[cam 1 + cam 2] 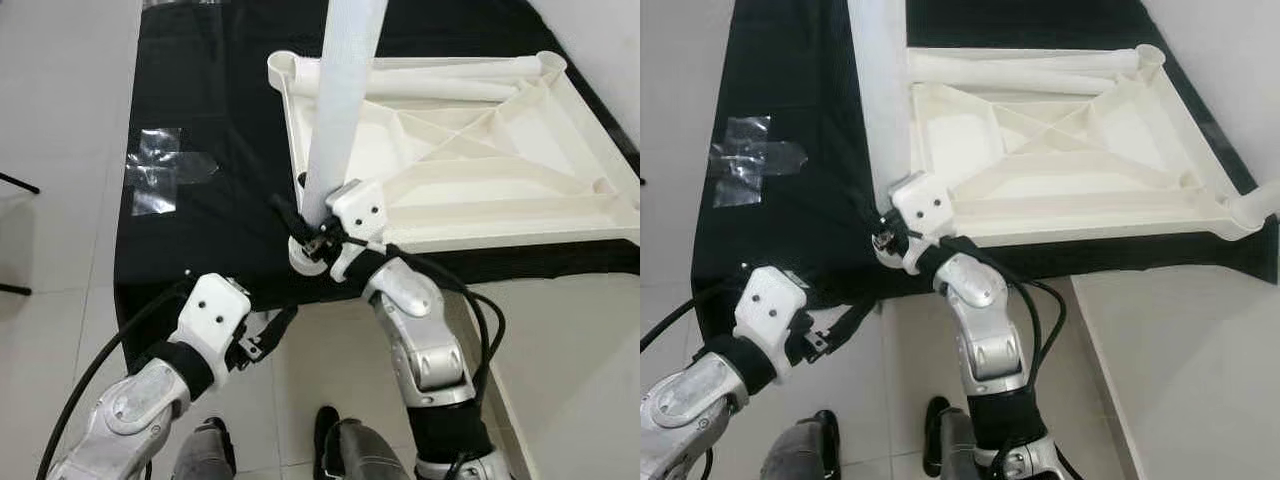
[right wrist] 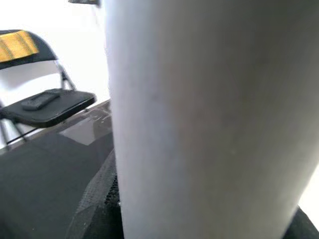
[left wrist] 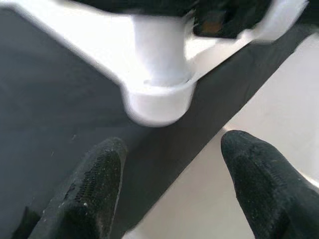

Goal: Building children table

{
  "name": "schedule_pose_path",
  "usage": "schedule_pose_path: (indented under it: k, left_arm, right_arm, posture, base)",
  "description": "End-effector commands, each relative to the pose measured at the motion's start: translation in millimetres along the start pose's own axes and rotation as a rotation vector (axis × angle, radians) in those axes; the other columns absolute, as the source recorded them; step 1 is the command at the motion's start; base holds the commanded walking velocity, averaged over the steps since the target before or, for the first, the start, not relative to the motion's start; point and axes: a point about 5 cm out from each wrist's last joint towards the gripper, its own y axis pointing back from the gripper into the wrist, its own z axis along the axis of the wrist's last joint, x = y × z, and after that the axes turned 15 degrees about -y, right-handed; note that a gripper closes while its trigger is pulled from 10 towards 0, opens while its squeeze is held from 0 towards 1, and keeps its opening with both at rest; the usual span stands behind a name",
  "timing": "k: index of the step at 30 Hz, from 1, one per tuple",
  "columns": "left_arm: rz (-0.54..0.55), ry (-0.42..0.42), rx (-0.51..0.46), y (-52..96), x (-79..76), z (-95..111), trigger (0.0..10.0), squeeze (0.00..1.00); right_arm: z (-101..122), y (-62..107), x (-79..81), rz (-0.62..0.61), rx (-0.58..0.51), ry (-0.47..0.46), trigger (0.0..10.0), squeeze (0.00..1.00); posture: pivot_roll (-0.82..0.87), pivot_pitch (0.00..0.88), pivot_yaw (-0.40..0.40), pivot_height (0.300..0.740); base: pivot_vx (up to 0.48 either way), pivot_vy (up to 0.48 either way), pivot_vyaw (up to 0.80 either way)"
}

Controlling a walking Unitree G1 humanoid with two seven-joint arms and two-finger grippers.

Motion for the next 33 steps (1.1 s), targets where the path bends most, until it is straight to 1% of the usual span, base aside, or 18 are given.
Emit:
schedule_pose_path:
  k: [1, 2, 3, 4, 5, 6, 7, 11, 12, 14, 15, 18, 20, 21, 22, 26, 27, 33]
  left_arm:
    - [-0.027, 0.015, -0.023, -4.6, -5.6, 1, 10.0, 0.0]
    - [-0.027, 0.015, -0.023, -4.6, -5.6, 1, 10.0, 0.0]
    - [-0.016, 0.005, -0.022, -4.2, -2.9, 1, 10.0, 0.0]
    - [-0.016, 0.005, -0.022, -4.2, -2.9, 1, 10.0, 0.0]
    - [0.005, -0.007, -0.02, -3.1, 2.4, 1, 10.0, 0.0]
    - [0.005, -0.007, -0.02, -3.1, 2.4, 1, 10.0, 0.0]
    - [0.006, -0.009, -0.023, -4.0, 2.1, 1, 10.0, 0.0]
    - [-0.003, -0.005, -0.028, -5.5, -0.5, 2, 10.0, 0.0]
    - [-0.007, -0.004, -0.03, -6.2, -1.8, 2, 10.0, 0.0]
    - [-0.01, -0.003, -0.032, -6.5, -2.8, 2, 10.0, 0.0]
    - [-0.011, -0.001, -0.033, -6.7, -3.4, 2, 10.0, 0.0]
    - [-0.009, -0.002, -0.034, -6.8, -3.8, 2, 10.0, 0.0]
    - [-0.005, -0.002, -0.033, -6.0, -3.4, 2, 10.0, 0.0]
    - [-0.005, -0.002, -0.033, -6.0, -3.4, 2, 10.0, 0.0]
    - [-0.003, -0.001, -0.033, -5.6, -3.5, 2, 10.0, 0.0]
    - [-0.006, -0.001, -0.031, -4.8, -4.8, 2, 10.0, 0.0]
    - [-0.008, 0.0, -0.03, -4.3, -5.6, 2, 10.0, 0.0]
    - [-0.005, 0.0, -0.025, -2.4, -5.8, 3, 10.0, 0.0]
  right_arm:
    - [-47, -11.6, -2.1, -0.003, 0.24, -0.07, 0.0, 0.0]
    - [-47, -11.6, -2.1, -0.003, 0.24, -0.07, 0.0, 0.0]
    - [-44, -17.5, 0.8, 0.027, 0.242, -0.055, 10.0, 0.0]
    - [-44, -17.5, 0.8, 0.027, 0.242, -0.055, 10.0, 0.0]
    - [-38, -24.2, 1.9, 0.094, 0.224, -0.06, 10.0, 1.0]
    - [-38, -24.2, 1.9, 0.094, 0.224, -0.06, 10.0, 1.0]
    - [-26, -28.5, -1.9, 0.174, 0.19, -0.074, 10.0, 1.0]
    - [-13, -30.4, -4.9, 0.234, 0.148, -0.085, 10.0, 1.0]
    - [-4, -29.3, -8.3, 0.256, 0.132, -0.081, 10.0, 0.94]
    - [1, -28.0, -10.7, 0.269, 0.124, -0.077, 10.0, 0.94]
    - [6, -27.1, -14.3, 0.299, 0.123, -0.071, 10.0, 0.0]
    - [12, -25.2, -20.2, 0.391, 0.134, -0.061, 10.0, 0.0]
    - [14, -22.0, -22.7, 0.54, 0.169, -0.069, 10.0, 0.0]
    - [14, -22.0, -22.7, 0.54, 0.169, -0.069, 10.0, 0.0]
    - [14, -22.1, -24.7, 0.612, 0.197, -0.064, 10.0, 0.0]
    - [13, -27.1, -30.8, 0.663, 0.24, -0.025, 10.0, 0.0]
    - [17, -33.2, -34.4, 0.647, 0.239, -0.029, 0.0, 0.0]
    - [23, -45.8, -38.8, 0.559, 0.216, -0.025, 0.0, 0.0]
  posture:
    - [0.11, 0.291, -0.149, 0.74]
    - [0.11, 0.291, -0.149, 0.74]
    - [0.12, 0.28, -0.158, 0.74]
    - [0.12, 0.28, -0.158, 0.74]
    - [0.13, 0.274, -0.157, 0.74]
    - [0.13, 0.274, -0.157, 0.74]
    - [0.13, 0.27, -0.159, 0.74]
    - [0.12, 0.267, -0.162, 0.74]
    - [0.12, 0.266, -0.165, 0.74]
    - [0.13, 0.267, -0.17, 0.74]
    - [0.13, 0.267, -0.17, 0.74]
    - [0.13, 0.268, -0.174, 0.74]
    - [0.14, 0.274, -0.179, 0.74]
    - [0.14, 0.274, -0.179, 0.74]
    - [0.14, 0.277, -0.181, 0.74]
    - [0.14, 0.283, -0.184, 0.74]
    - [0.15, 0.287, -0.186, 0.74]
    - [0.16, 0.296, -0.187, 0.74]
  base:
    - [0.0, 0.0, 0.0]
    - [0.0, 0.0, 0.0]
    - [0.0, 0.0, 0.0]
    - [0.0, 0.0, 0.0]
    - [0.0, 0.0, 0.0]
    - [0.0, 0.0, 0.0]
    - [0.0, 0.0, 0.0]
    - [0.0, 0.0, 0.0]
    - [0.0, 0.0, 0.0]
    - [0.0, 0.0, 0.0]
    - [0.0, 0.0, 0.0]
    - [0.0, 0.0, 0.0]
    - [0.0, 0.0, 0.0]
    - [0.0, 0.0, 0.0]
    - [0.0, 0.0, 0.0]
    - [0.0, 0.0, 0.0]
    - [0.0, 0.0, 0.0]
    - [0.0, 0.0, 0.0]
